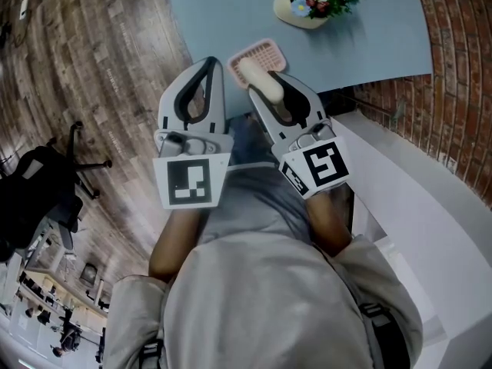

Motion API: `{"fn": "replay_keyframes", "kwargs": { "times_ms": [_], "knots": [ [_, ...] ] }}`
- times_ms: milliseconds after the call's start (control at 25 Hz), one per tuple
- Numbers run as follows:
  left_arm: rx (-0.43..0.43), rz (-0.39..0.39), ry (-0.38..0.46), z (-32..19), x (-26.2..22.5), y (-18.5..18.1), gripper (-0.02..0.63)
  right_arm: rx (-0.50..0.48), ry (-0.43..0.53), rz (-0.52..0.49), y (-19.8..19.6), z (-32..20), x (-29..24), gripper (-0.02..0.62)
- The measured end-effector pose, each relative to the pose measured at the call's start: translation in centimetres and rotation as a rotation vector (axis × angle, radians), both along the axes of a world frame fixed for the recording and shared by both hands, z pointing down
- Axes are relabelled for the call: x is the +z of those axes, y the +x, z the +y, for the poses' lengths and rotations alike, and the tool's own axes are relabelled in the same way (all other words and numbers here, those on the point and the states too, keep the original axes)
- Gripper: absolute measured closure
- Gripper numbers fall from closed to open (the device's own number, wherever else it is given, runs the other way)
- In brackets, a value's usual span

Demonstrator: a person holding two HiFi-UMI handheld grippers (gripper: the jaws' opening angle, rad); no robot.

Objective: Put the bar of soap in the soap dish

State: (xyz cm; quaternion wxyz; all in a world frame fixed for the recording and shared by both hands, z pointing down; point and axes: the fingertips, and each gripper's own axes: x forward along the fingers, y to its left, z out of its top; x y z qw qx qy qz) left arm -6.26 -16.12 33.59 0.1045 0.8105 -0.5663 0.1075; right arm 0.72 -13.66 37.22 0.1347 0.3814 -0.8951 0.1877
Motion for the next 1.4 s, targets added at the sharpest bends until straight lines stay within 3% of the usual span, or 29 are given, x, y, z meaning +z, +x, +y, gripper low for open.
{"fn": "replay_keyframes", "kwargs": {
  "times_ms": [1400],
  "knots": [
    [-0.021, 0.002, -0.027, -0.1, 1.3, -1.2, 0.603, 0.000, -0.086, 0.037, -0.3, -0.5, 4.8, 0.436]
  ]
}}
